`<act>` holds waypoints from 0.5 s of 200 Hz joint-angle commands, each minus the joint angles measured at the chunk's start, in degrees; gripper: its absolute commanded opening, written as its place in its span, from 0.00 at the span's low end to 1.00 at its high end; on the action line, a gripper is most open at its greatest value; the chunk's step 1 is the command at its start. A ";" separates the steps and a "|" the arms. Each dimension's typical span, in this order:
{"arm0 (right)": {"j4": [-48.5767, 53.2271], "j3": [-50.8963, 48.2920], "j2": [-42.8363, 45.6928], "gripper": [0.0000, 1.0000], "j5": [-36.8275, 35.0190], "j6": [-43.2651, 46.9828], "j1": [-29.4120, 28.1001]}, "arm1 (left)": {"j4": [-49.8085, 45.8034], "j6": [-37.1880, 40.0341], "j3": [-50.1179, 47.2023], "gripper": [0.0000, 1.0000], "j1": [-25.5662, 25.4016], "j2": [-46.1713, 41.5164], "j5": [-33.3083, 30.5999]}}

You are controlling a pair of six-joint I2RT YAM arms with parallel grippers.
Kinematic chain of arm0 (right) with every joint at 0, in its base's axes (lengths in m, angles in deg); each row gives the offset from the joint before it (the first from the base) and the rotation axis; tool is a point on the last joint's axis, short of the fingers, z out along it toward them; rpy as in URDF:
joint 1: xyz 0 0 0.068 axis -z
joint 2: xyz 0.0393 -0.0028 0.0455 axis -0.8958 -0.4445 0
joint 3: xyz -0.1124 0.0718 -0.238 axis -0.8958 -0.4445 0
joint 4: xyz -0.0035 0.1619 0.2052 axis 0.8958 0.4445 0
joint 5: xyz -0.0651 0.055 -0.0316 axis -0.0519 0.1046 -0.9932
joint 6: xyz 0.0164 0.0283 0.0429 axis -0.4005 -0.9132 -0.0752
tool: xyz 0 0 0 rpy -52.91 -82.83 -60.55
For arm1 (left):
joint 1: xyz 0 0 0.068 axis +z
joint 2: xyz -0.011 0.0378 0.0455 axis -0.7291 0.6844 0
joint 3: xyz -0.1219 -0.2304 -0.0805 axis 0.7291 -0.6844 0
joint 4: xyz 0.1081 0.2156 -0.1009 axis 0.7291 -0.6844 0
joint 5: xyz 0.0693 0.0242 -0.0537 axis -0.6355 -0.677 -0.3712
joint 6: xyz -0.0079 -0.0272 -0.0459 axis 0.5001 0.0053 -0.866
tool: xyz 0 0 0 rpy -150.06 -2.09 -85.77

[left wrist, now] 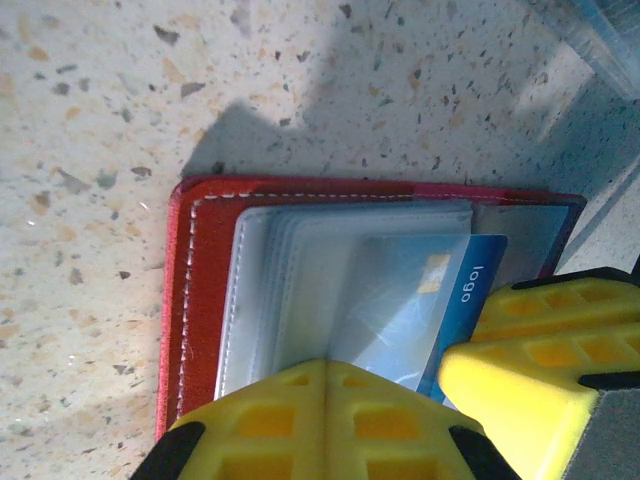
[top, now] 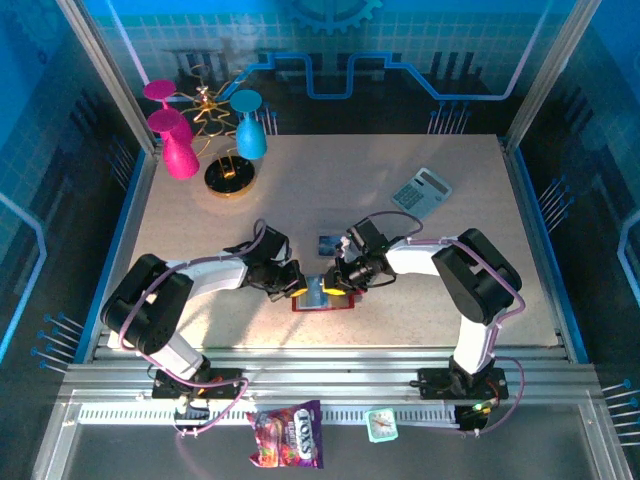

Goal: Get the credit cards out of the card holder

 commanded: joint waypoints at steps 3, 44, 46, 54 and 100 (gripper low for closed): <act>-0.09 -0.17 2.44 0.13 0.11 -0.11 0.63 | -3.51 1.28 -0.05 0.03 -0.77 0.90 -2.00; 1.37 -1.33 4.20 0.11 -0.71 0.98 1.69 | -3.77 1.57 0.69 0.03 -0.79 1.49 -1.90; 1.41 -1.38 4.26 0.11 -0.75 0.98 1.74 | -3.84 1.55 0.74 0.03 -0.79 1.50 -1.89; 1.58 -1.64 4.60 0.11 -0.79 1.16 2.04 | -4.06 1.70 0.98 0.03 -0.75 1.69 -1.90; 3.89 -1.75 5.80 0.11 -0.55 3.03 3.85 | -4.74 2.07 2.01 0.03 -0.73 2.10 -2.26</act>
